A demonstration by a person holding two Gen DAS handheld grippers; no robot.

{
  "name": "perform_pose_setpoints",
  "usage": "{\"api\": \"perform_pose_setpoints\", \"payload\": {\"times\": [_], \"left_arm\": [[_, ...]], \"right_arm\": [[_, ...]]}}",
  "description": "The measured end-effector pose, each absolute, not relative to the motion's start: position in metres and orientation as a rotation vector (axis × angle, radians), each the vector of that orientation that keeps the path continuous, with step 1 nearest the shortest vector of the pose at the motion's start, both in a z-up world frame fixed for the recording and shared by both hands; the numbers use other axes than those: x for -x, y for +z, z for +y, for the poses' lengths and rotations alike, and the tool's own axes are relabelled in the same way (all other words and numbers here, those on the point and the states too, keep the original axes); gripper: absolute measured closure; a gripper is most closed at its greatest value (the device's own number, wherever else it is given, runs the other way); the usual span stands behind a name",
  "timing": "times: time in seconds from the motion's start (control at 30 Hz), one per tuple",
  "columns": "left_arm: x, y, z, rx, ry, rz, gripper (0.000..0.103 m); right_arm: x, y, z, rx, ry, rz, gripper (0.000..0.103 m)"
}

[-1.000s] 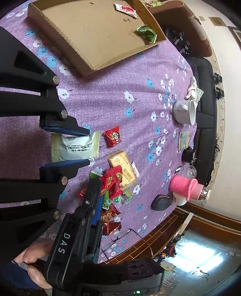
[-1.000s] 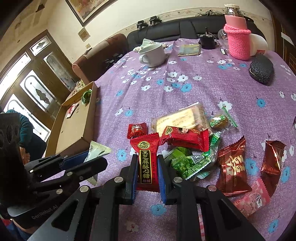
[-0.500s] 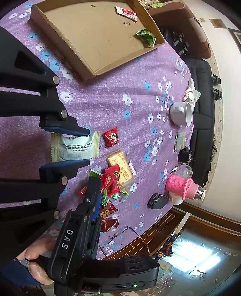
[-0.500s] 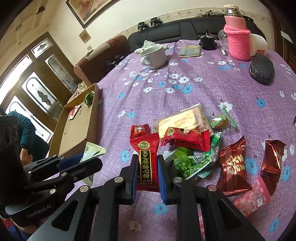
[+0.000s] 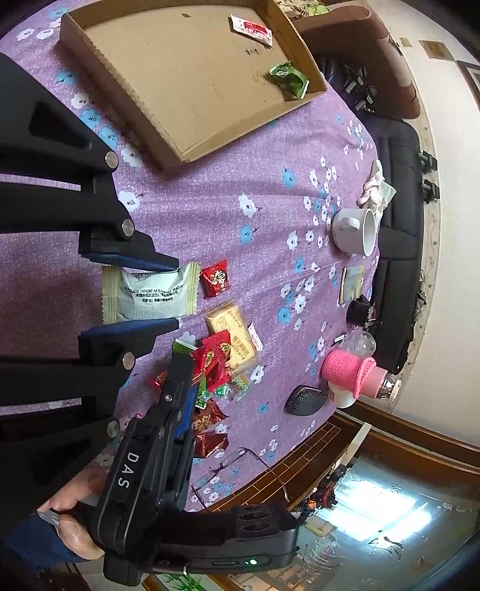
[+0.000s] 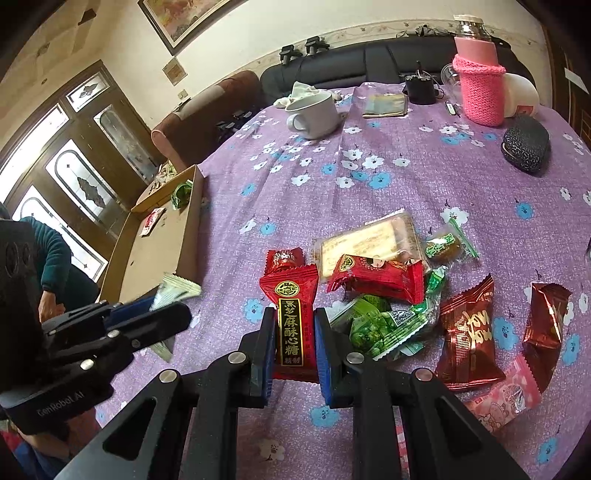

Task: Organize snacks
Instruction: 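Hold both packets and lift them off the table, then move both packets over the box and open both grippers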

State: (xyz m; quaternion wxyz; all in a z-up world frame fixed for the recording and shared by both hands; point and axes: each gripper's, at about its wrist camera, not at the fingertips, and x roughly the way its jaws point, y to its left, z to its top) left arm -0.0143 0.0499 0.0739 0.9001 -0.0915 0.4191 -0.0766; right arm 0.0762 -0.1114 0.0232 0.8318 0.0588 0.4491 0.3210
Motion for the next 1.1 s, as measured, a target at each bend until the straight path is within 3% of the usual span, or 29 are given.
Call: {"api": "perform_pose_setpoints", "payload": {"times": [0.67,1.1], "left_arm": [[0.025,0.094,0.119,0.319,-0.119,0.786,0.079],[0.027,0.101,0.22,0.402,0.045,0.752,0.079]], "right_arm": [[-0.076,0.039,-0.094,-0.132,0.667,0.972,0.082],[-0.083,0.08,0.015,-0.065,0.779,0.959,0.082]]}}
